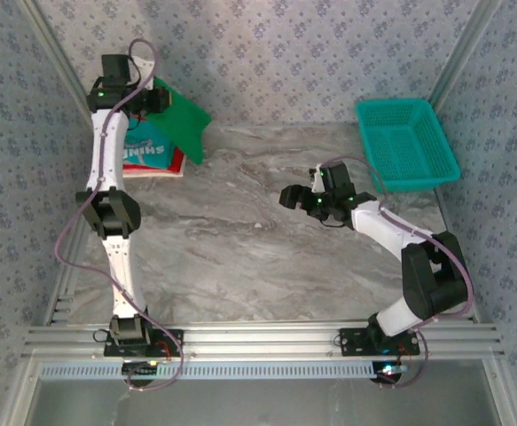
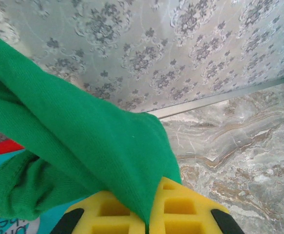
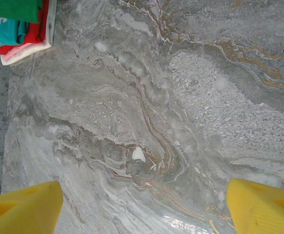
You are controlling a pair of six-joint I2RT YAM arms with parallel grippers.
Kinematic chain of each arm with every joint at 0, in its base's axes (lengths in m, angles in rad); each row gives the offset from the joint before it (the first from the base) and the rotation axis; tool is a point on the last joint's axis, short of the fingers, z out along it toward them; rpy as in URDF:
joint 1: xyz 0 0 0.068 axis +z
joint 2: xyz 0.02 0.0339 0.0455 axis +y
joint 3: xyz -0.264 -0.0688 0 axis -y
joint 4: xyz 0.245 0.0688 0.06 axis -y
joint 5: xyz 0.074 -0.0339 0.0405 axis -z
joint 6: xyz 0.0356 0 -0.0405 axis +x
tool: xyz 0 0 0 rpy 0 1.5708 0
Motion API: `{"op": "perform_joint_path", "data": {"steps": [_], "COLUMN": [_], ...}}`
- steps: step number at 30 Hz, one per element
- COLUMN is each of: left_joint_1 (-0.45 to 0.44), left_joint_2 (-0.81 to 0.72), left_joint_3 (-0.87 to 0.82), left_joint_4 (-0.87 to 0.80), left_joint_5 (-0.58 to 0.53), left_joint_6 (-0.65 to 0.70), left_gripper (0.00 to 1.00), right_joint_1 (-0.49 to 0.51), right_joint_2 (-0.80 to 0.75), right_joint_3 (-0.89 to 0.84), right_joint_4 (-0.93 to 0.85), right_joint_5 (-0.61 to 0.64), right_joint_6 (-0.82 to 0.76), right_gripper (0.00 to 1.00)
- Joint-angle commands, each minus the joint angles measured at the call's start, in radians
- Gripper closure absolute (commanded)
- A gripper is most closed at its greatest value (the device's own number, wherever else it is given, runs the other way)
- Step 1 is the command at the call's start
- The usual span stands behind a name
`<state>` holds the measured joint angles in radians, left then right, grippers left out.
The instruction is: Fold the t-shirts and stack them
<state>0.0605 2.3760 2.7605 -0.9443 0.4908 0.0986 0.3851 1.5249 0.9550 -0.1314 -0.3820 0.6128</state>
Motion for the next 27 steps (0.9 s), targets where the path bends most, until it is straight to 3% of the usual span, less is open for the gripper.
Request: {"op": "perform_joint_path", "data": {"steps": [1,5,10,13,15,16,18,20,27], "left_joint_1": [0.041,0.093,0.189,0.221,0.233,0.235,0.236,0.239,0.246], "left_joint_2": [0.011,0.033,0.078,0.118,0.150,0.161,0.180,0.181,0.025], "left_joint_3": [0.052,0.053,0.055,0.054,0.058,0.059,0.059,0.063,0.048], "left_joint_4": [-0.039,-0.017,0.075,0.098,0.104,0.101,0.122,0.158,0.136], "left_joint_5": [0.122,0.173,0.266,0.228,0.122,0.069,-0.131,-0.330,-0.276], "left_joint_6": [0.031,0.082,0.050,0.086,0.131,0.159,0.199,0.179,0.002], "left_gripper": [1.00,1.00,1.00,1.00,1.00,0.91,0.41,0.01,0.00], "right_joint_1": [0.008,0.017,0.034,0.036,0.038,0.038,0.043,0.046,0.043], "right_joint_2": [-0.011,-0.014,-0.022,-0.024,-0.023,-0.024,-0.027,-0.029,-0.029], "right_joint_3": [0.010,0.032,0.059,0.065,0.073,0.080,0.095,0.110,0.151], "right_joint_4": [-0.040,-0.065,-0.117,-0.130,-0.135,-0.138,-0.147,-0.152,-0.154], "right_joint_5": [0.019,0.024,0.043,0.048,0.045,0.044,0.042,0.045,0.093], "right_joint_6": [0.008,0.008,0.008,0.008,0.008,0.008,0.008,0.006,-0.040], "right_gripper": [0.11,0.11,0.11,0.11,0.11,0.11,0.11,0.11,0.10]}}
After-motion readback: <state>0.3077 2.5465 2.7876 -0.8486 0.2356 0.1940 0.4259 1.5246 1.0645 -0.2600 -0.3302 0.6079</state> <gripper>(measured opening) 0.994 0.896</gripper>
